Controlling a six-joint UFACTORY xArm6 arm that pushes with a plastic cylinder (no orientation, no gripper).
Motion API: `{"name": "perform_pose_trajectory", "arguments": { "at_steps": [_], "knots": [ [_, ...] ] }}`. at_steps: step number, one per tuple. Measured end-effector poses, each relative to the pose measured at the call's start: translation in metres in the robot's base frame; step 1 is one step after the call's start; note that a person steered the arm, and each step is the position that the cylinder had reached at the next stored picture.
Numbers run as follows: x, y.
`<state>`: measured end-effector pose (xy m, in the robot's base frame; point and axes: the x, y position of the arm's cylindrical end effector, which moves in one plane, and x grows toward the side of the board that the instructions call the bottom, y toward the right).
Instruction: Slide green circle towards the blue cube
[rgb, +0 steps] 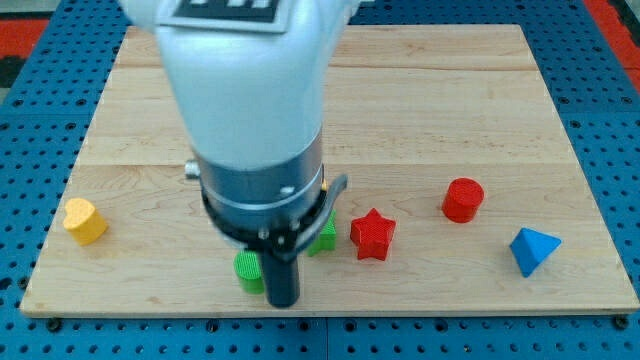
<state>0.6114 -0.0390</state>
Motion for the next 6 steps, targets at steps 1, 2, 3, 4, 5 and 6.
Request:
{"name": "perform_pose_trajectory", "arguments": {
  "at_steps": [1,2,3,4,5,6],
  "knots": [
    [0.002,-0.019],
    [-0.037,-0.031],
    [-0.069,-0.024],
    [-0.027,-0.055],
    [-0.039,-0.11],
    [-0.07,-0.098]
  ]
}}
